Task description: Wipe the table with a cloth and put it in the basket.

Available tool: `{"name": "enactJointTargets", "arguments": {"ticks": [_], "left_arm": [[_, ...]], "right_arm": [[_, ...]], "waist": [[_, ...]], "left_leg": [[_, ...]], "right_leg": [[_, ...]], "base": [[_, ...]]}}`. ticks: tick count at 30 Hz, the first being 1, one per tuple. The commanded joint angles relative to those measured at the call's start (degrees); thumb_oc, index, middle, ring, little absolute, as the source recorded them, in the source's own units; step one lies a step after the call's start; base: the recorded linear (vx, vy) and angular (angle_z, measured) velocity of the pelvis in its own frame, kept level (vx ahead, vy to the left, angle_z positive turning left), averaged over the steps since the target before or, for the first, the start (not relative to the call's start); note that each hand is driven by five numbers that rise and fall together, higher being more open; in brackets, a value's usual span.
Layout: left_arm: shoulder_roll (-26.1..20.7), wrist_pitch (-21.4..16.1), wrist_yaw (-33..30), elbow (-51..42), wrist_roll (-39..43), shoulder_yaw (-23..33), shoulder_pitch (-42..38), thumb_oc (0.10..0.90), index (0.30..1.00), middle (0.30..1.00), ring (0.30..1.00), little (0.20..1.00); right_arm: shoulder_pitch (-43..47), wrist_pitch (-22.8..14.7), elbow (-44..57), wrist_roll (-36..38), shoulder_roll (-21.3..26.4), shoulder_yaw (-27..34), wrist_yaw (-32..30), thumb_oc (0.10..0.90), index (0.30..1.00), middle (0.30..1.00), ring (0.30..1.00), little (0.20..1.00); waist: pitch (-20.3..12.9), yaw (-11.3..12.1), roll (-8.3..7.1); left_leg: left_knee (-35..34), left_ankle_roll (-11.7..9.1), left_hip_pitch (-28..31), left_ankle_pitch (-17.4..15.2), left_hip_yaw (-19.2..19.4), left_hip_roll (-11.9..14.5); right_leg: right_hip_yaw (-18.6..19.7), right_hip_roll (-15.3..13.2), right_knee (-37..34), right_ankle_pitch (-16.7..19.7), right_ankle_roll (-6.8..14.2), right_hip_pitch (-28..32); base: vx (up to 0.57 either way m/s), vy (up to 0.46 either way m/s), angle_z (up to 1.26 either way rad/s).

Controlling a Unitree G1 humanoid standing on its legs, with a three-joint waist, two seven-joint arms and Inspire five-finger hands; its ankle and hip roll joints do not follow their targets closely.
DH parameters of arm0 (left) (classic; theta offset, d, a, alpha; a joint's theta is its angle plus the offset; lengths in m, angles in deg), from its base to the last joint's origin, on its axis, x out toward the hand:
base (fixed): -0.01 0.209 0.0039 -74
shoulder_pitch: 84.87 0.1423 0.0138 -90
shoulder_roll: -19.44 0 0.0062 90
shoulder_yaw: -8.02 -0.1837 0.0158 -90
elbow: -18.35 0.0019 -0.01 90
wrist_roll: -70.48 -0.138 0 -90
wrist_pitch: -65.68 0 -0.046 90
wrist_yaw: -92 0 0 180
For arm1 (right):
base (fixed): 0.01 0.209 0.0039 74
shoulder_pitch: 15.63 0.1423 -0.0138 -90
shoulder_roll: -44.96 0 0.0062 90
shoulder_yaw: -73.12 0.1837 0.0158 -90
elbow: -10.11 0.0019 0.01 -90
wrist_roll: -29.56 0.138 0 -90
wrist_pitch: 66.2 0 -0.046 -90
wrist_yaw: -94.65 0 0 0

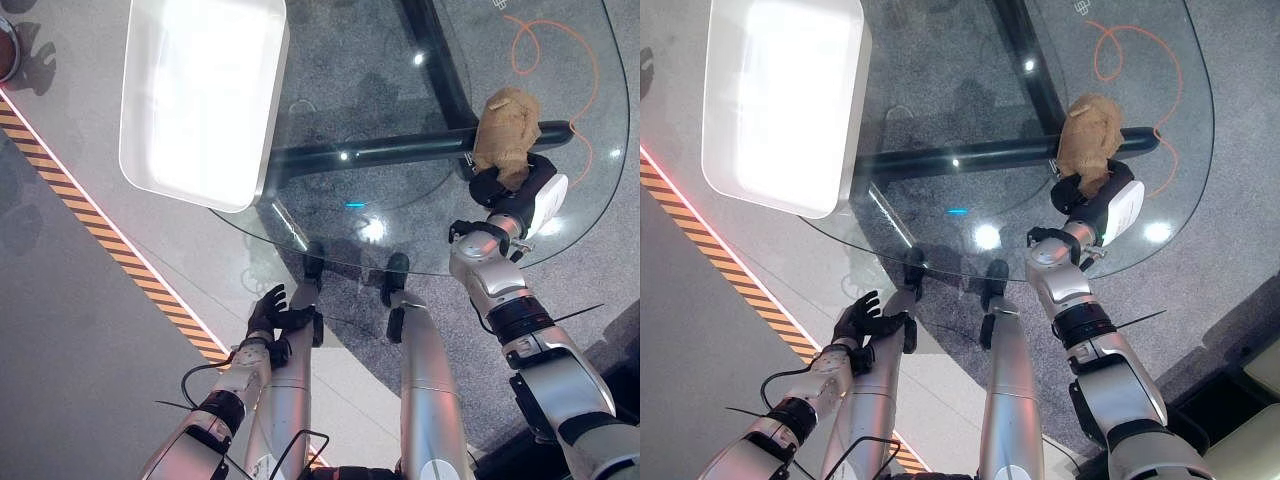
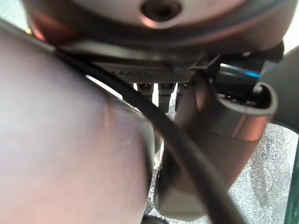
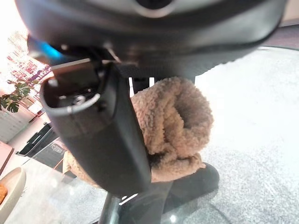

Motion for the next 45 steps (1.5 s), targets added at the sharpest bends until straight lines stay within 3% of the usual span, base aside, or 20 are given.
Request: {"name": "enactJointTargets", "arguments": {"ticks": [1,11,14,15,17,18,24,45], "left_arm": [[3.04,-0.06,0.38,0.42,1.09,-3.46,8.32,0.800,0.900,0.900,0.900,0.900],[2.90,-0.26,1.04,-1.85,-0.35,-2.94,8.63,0.800,0.900,0.900,0.900,0.900],[2.96,-0.33,1.13,-1.92,-0.52,-3.09,8.59,0.800,0.900,0.900,0.900,0.900],[3.00,-0.40,1.43,-1.87,-0.66,-3.54,9.62,0.800,0.900,0.900,0.900,0.900],[2.96,-0.35,1.49,-1.89,-0.79,-3.25,8.68,0.800,0.900,0.900,0.900,0.900],[3.20,-0.42,1.34,-1.77,-1.02,-3.89,9.65,0.800,0.900,0.900,0.900,0.900],[3.50,-0.50,1.08,-2.04,-1.28,-4.46,9.79,0.800,0.900,0.900,0.900,0.900],[3.10,1.58,0.15,-3.36,-0.41,-6.43,8.90,0.800,0.900,0.900,0.900,0.900]], "right_arm": [[0.64,-1.72,7.54,-6.48,3.02,-1.60,5.36,0.100,0.300,0.300,0.300,0.200],[1.08,1.87,15.92,-15.87,2.25,-7.95,21.65,0.100,0.300,0.300,0.300,0.200],[1.15,2.34,17.09,-17.36,1.28,-9.95,24.30,0.100,0.300,0.300,0.300,0.200],[0.19,2.48,17.23,-18.32,0.30,-11.56,25.60,0.100,0.300,0.300,0.300,0.200],[1.17,2.63,17.46,-18.73,-0.02,-12.48,26.47,0.100,0.300,0.300,0.300,0.200],[0.07,2.57,17.47,-19.39,-1.08,-14.01,27.30,0.100,0.300,0.300,0.300,0.200],[0.04,3.20,18.52,-22.08,-3.01,-18.10,31.98,0.100,0.300,0.300,0.300,0.200],[-0.53,1.41,21.29,-19.90,-3.76,-22.39,32.76,0.100,0.300,0.300,0.300,0.200]], "waist": [[-1.11,1.11,1.80],[-1.11,1.34,1.56],[-1.11,1.47,1.68],[-1.11,1.89,2.05],[-1.11,1.70,1.99],[-1.11,2.06,2.32],[-1.11,2.40,2.55],[-1.11,2.56,2.93]], "left_leg": [[7.96,4.92,-1.48,-8.72,5.69,-4.06],[8.04,4.87,-1.91,-8.62,5.96,-4.11],[7.86,4.86,-1.90,-8.50,6.04,-4.09],[8.34,4.52,-0.17,-10.37,5.66,-3.93],[7.72,4.76,-1.93,-8.34,6.02,-4.19],[8.26,4.45,-0.30,-10.17,5.69,-4.06],[8.21,4.24,-0.30,-9.99,5.87,-3.86],[9.36,4.36,-1.43,-10.15,6.02,-3.74]], "right_leg": [[-1.13,2.99,-8.44,9.24,-0.03,-2.19],[-1.69,2.63,-8.35,9.17,-0.04,-2.74],[-1.97,2.51,-8.44,9.10,-0.07,-2.77],[-1.89,2.68,-7.58,7.15,0.33,-1.27],[-2.27,2.29,-8.57,8.97,-0.08,-2.73],[-2.18,2.51,-7.68,7.10,0.28,-1.32],[-2.68,2.10,-7.75,6.85,0.28,-1.14],[-2.91,1.36,-6.68,6.83,0.53,-2.39]], "base": [[0.00,0.000,0.00],[0.00,0.000,0.00],[0.02,-0.006,0.00],[0.05,-0.008,0.02],[0.00,0.000,0.00],[0.00,0.000,0.00],[0.01,-0.001,0.00],[0.00,-0.002,0.01]]}}
